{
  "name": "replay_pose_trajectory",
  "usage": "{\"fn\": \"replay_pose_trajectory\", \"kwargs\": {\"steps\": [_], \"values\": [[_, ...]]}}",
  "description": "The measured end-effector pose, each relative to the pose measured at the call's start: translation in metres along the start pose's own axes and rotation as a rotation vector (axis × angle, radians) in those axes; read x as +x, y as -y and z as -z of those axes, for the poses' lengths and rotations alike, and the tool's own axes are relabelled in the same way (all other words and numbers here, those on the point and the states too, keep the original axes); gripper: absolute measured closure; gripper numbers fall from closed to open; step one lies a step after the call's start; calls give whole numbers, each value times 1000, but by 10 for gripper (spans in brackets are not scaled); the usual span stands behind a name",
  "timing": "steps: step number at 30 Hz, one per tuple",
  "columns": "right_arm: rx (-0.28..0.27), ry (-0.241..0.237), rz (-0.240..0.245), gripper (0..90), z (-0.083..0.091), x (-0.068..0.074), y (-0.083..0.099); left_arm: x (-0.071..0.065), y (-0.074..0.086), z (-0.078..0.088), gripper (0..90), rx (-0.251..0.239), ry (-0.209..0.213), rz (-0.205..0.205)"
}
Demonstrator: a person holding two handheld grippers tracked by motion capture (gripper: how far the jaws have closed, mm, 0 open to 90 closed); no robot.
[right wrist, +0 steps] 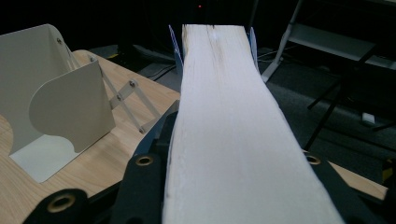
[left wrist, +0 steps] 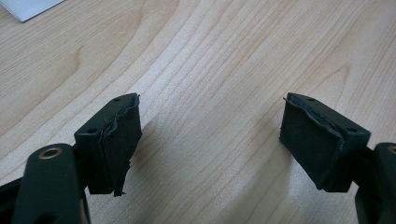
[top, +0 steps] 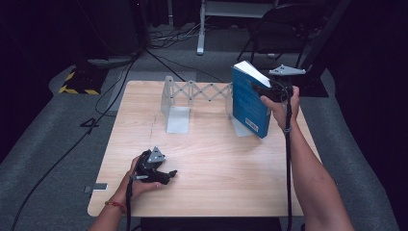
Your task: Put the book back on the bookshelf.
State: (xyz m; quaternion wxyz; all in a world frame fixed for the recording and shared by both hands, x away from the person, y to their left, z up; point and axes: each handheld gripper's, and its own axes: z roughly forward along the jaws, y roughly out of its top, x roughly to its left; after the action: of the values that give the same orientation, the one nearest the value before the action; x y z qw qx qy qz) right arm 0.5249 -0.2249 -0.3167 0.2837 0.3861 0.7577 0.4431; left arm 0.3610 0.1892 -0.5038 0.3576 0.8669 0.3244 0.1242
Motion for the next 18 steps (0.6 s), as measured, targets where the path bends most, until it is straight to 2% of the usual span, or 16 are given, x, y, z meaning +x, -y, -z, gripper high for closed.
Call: {"fn": "replay_pose_trajectory", "kwargs": {"steps": [8, 10, 11, 18], "values": [[-25, -6, -10, 607, 3, -4, 9, -1, 0, 0, 230, -2, 10, -17], [-21, -9, -10, 606, 4, -4, 10, -1, 0, 0, 235, -2, 10, -19], [-15, -12, 13, 603, 5, -5, 11, -1, 0, 0, 235, -1, 10, -21], [9, -7, 14, 596, 6, -11, 18, -1, 0, 0, 235, -1, 11, -21]]}}
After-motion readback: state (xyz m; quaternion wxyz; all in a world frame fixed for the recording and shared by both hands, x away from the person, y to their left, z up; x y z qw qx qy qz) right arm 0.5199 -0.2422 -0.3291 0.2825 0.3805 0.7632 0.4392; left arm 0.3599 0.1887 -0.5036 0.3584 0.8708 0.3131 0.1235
